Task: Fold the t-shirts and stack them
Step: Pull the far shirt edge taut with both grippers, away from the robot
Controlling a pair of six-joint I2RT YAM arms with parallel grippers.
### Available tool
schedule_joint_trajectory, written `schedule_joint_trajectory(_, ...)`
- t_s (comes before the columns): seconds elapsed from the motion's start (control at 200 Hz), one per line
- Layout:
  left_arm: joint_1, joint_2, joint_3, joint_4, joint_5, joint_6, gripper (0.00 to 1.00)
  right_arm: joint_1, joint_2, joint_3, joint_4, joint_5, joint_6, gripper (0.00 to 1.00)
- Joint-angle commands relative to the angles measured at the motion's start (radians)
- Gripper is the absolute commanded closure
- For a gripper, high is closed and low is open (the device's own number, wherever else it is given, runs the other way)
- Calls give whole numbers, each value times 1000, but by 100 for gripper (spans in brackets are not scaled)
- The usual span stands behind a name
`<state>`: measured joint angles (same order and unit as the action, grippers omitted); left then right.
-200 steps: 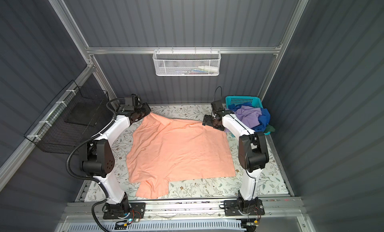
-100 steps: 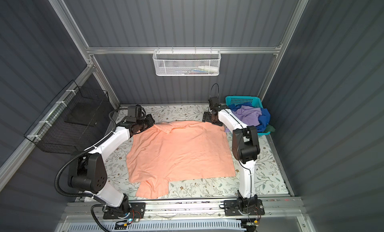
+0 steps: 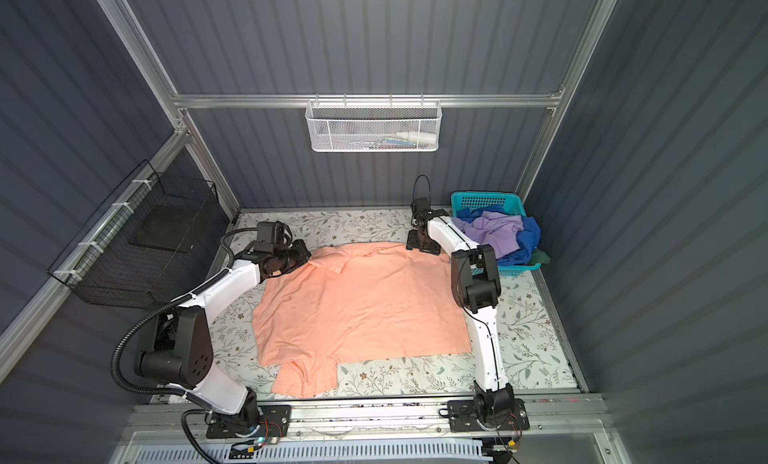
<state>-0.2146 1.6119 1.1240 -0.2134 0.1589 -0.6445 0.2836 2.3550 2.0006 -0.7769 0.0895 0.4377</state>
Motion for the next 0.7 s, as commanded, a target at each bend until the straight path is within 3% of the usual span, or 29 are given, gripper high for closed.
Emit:
schedule_joint_trajectory(0.0, 2, -27, -10, 11, 26, -10, 100, -3, 36, 49, -32, -6, -20, 33)
schedule_joint_trajectory(0.385, 3, -37, -13, 14, 40, -15, 100, -9, 113, 110, -67, -67, -73, 61)
schedule_joint_trajectory(0.64, 3, -39, -21, 9, 31, -17, 100, -9, 90, 109, -56, -60, -111, 98)
schedule_joint_trajectory(0.695, 2, -43, -24, 6, 28, -17, 100, -9, 69, 90, -47, -49, -114, 100)
